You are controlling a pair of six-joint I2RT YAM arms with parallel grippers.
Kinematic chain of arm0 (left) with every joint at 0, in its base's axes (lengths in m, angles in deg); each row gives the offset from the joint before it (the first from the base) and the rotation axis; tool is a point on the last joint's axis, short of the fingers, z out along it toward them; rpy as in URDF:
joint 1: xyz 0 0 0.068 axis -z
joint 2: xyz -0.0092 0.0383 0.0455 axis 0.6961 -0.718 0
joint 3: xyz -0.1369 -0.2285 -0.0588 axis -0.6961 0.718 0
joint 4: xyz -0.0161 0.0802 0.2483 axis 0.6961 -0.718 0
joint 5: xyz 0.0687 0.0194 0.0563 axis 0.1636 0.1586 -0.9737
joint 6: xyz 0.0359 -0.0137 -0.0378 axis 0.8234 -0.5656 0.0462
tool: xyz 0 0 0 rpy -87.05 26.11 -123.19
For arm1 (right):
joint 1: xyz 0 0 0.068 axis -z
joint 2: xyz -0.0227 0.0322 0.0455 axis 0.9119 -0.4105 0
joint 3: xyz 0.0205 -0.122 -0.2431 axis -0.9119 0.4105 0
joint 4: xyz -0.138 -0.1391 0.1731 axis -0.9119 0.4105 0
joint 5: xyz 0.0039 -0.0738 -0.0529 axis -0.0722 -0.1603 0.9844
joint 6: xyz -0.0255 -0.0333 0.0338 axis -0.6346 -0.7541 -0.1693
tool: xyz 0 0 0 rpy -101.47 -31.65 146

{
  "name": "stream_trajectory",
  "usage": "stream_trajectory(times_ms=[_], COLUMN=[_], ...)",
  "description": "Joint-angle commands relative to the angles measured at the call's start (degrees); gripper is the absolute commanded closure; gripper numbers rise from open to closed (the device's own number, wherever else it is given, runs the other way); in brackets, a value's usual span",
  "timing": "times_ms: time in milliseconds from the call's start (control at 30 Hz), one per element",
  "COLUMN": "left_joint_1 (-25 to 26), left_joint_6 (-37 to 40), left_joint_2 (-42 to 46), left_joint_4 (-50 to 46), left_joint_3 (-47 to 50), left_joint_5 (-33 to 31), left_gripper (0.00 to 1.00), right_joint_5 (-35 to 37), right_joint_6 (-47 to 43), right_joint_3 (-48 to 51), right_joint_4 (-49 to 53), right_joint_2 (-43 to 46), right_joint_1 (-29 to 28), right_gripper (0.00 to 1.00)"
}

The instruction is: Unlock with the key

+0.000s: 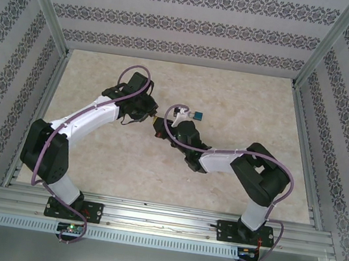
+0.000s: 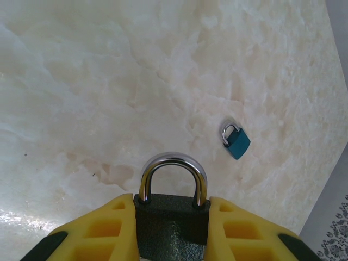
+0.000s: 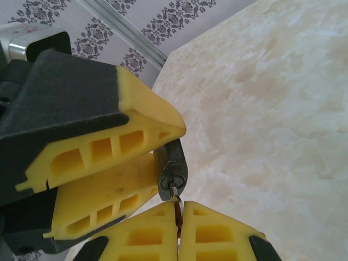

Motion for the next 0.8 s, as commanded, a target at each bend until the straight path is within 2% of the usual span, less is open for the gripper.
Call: stream_trajectory(times_ms=[0,500,700,767], left_joint_1=[2.50,2.94,2.74,2.15], left_joint_6=[-2.11,-3.66,-3.24,-2.94], left_joint_2=[-0.56,0.60,0.77,1.24], left_joint_4=[1.76,7.52,8.50,7.97], left_joint_3=[0.09,3.86,4.59,5.05], left_joint_5=[5.19,9.33,9.65,9.29], left_gripper=[0.89,0.95,0.95,0.95], right_joint_5=[-6.05,-9.55,-9.65,-9.53], right_joint_6=[1.82,5.16,4.63,5.09], right_joint_3=[-4.32,-5.40,-3.99,-2.51], right_joint_4=[-10.79,-16.04,-13.67,-13.62], right_joint_2=[0.04,-1.65,0.10,0.77], right_joint_1=[-0.81,1.60,2.15,2.55], right_gripper=[1.00,1.00,1.00,0.96])
